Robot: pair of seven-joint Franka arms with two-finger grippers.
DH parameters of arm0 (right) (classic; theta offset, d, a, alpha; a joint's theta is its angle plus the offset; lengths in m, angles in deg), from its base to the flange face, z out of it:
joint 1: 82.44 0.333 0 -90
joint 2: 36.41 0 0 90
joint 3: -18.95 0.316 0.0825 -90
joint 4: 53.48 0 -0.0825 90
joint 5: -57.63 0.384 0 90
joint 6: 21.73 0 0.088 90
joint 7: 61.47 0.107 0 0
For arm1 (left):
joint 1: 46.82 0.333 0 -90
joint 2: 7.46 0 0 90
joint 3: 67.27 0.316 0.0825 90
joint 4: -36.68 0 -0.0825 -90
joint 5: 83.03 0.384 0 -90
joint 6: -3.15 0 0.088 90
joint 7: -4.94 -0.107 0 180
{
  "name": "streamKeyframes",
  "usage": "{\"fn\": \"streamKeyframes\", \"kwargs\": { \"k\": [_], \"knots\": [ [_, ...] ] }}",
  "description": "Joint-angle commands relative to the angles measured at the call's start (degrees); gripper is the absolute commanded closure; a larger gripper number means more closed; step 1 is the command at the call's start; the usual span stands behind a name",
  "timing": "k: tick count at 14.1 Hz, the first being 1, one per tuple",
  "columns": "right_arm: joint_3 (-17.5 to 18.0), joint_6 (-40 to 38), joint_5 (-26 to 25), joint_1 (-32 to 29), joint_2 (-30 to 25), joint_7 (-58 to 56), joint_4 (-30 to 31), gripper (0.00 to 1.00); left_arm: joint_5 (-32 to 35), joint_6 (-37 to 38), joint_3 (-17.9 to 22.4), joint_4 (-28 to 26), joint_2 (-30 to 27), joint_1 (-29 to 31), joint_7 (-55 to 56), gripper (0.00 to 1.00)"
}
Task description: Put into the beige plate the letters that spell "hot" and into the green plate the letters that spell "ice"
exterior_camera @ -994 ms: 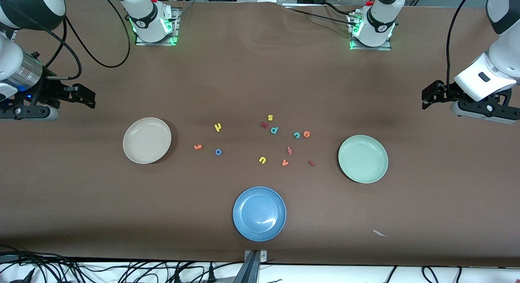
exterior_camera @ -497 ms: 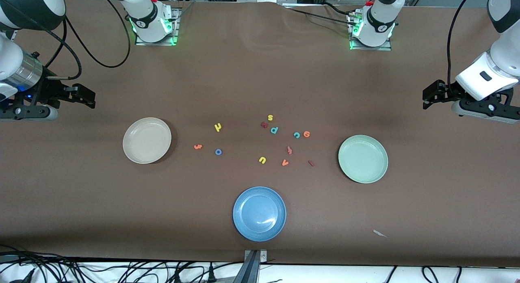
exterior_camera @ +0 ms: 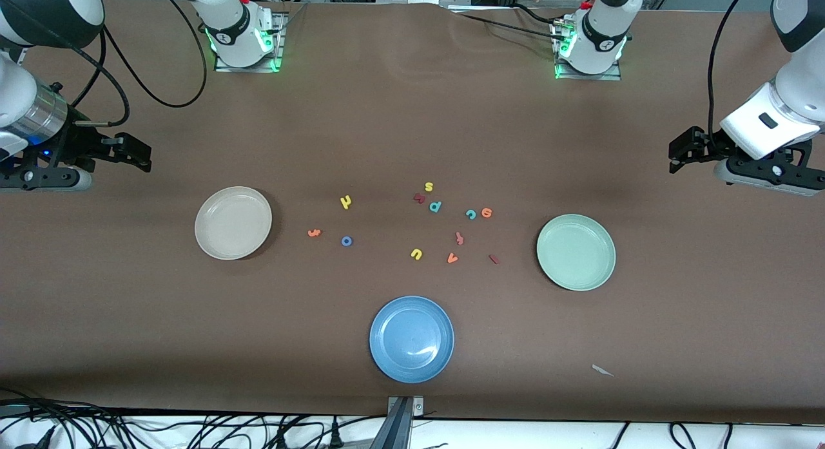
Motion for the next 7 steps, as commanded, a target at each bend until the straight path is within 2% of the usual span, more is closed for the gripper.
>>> {"fn": "streamKeyframes", "kwargs": {
  "k": [1, 7],
  "knots": [
    [0.01, 0.09, 0.10, 0.12, -0.06, -0.06, -0.29, 0.00, 0.47, 0.93, -0.04, 2.01, 0.51, -0.24, 0.33, 0.00],
    [0.01, 0.09, 0.10, 0.12, -0.06, -0.06, -0.29, 0.00, 0.46, 0.93, -0.65, 2.37, 0.78, -1.12, 2.96, 0.00]
  ]
}}
